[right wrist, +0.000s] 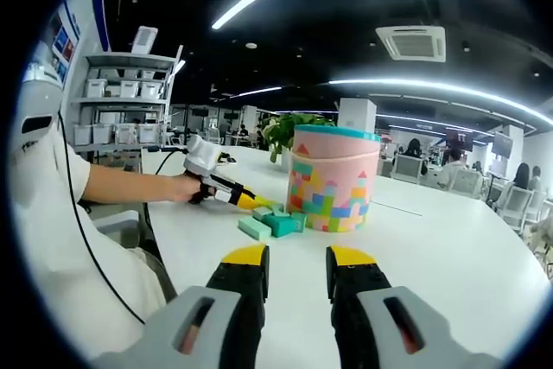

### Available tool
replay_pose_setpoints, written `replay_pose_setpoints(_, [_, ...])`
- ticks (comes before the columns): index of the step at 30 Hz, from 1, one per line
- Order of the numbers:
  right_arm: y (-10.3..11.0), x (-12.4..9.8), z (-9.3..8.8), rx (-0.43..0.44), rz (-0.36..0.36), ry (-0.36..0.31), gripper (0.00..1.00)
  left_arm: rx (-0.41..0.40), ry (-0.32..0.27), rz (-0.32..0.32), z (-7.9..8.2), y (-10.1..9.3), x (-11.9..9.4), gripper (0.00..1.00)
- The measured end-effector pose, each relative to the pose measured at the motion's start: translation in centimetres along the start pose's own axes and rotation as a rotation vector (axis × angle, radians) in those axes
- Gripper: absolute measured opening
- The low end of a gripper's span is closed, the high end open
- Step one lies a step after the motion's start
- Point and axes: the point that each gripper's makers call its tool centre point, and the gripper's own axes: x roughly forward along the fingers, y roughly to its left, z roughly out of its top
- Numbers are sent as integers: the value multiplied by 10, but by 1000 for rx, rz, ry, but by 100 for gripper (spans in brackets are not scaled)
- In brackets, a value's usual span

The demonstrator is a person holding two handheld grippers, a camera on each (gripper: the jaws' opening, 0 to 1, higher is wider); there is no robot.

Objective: Arrange the toys in the designated storage area by placing each visible toy with the group until no toy remains scattered across the table.

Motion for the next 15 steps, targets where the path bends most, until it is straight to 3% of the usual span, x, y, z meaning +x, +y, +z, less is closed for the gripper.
replay_pose_setpoints(5, [0, 0, 0, 1, -1, 1, 26, 11, -66, 24, 16, -5, -6, 21])
replay_pose_setpoints(12, [-1, 0, -1, 2, -1, 1, 26, -4, -98, 40, 30, -4, -11, 21])
replay_pose_setpoints(15, [1, 2, -3, 4, 3, 5, 26, -11, -96, 42, 39, -1, -2, 21])
